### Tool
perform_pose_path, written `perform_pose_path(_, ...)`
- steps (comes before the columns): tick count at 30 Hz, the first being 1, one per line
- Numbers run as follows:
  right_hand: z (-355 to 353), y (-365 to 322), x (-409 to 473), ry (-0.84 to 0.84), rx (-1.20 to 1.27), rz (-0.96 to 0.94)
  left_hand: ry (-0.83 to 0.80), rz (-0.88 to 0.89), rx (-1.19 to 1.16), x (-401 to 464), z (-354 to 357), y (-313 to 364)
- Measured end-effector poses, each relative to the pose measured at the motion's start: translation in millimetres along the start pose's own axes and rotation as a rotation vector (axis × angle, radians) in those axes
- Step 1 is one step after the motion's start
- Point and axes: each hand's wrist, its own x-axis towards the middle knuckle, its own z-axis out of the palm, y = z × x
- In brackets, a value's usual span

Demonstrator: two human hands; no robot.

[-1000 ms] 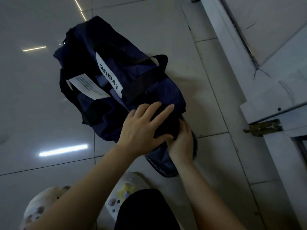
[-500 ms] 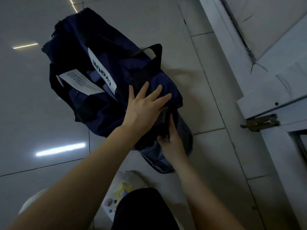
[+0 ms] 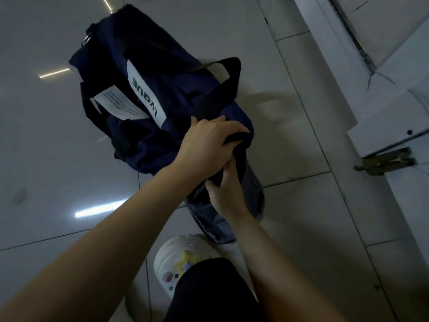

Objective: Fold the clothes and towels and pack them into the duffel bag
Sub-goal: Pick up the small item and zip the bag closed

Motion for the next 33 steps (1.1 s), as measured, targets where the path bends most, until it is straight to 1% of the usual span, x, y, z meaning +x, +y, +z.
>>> perform_pose_path(2,-1,3,-3,-0.036,0.003,0.043,-0.025,-0.009,-0.016,1,5,-2)
perform_pose_path(4,-8,6,-6,-0.094,-0.039,0.069,-0.087,0.021,0.053,3,11,-10)
perform_pose_path(6,-17,8,-8,-0.155,-0.100,0.110,-0.104,0.071,0.130,6,16,-20)
perform_pose_path(9,-23,12,-11,-0.192,-0.130,0.055,-0.085,0.046,0.141,14,10,-30)
perform_pose_path(11,-20,15,-15,-0.182,-0.143,-0.004,-0.109,0.007,0.119,24,4,-33)
perform_pose_path(14,-17,20,-16,-0.173,-0.133,-0.016,-0.149,0.001,0.087,34,-4,-37)
perform_pose_path(16,-18,23,-17,-0.111,-0.093,-0.019,-0.169,0.010,0.090,35,-6,-40)
perform_pose_path(17,-20,22,-17,-0.050,-0.045,-0.001,-0.172,0.025,0.118,33,-5,-40)
perform_pose_path(20,-26,14,-16,0.232,0.163,0.134,-0.153,0.134,0.218,20,-5,-42)
perform_pose_path(22,-36,12,-12,0.351,0.090,0.114,-0.091,0.159,0.291,10,-3,-46)
perform_pose_path(23,-43,12,-8,0.364,0.016,0.076,-0.050,0.145,0.335,7,-1,-50)
perform_pose_path(25,-57,9,8,0.333,-0.139,-0.012,-0.006,0.062,0.418,1,0,-54)
perform_pose_path(27,-69,5,33,0.233,-0.236,-0.078,-0.007,-0.073,0.422,-2,3,-57)
perform_pose_path(29,-76,0,56,0.100,-0.259,-0.140,-0.034,-0.181,0.280,-5,7,-60)
perform_pose_path(31,-76,-2,72,-0.009,-0.249,-0.168,-0.021,-0.197,0.129,-5,7,-64)
perform_pose_path(33,-73,0,77,-0.047,-0.195,-0.141,-0.031,-0.198,0.103,-5,9,-66)
